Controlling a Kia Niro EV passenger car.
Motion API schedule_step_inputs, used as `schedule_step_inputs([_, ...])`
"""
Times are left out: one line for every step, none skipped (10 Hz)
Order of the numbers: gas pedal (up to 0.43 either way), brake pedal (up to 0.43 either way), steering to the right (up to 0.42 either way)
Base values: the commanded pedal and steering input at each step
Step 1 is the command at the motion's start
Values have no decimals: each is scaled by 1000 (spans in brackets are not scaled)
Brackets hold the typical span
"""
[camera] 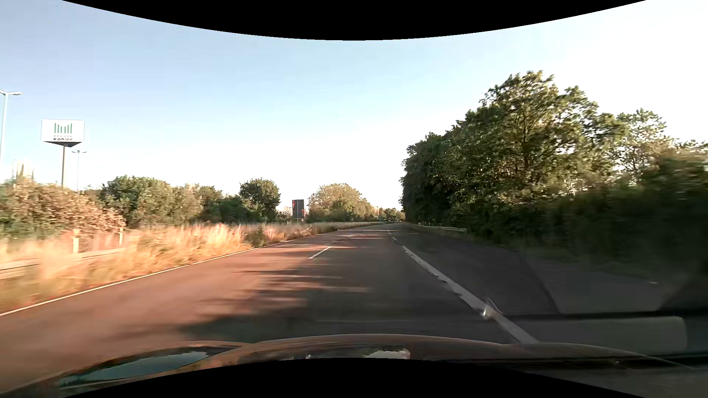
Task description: Follow the waypoints while adhering to traffic rules and regulations
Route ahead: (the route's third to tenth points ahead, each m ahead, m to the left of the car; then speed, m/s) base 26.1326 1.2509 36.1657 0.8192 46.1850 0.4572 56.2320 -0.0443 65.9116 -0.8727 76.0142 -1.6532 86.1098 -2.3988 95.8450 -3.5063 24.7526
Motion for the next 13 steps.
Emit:
schedule_step_inputs([220,0,9])
schedule_step_inputs([220,0,9])
schedule_step_inputs([220,0,9])
schedule_step_inputs([220,0,9])
schedule_step_inputs([220,0,9])
schedule_step_inputs([220,0,9])
schedule_step_inputs([220,0,9])
schedule_step_inputs([220,0,8])
schedule_step_inputs([220,0,8])
schedule_step_inputs([220,0,8])
schedule_step_inputs([220,0,7])
schedule_step_inputs([220,0,7])
schedule_step_inputs([220,0,7])
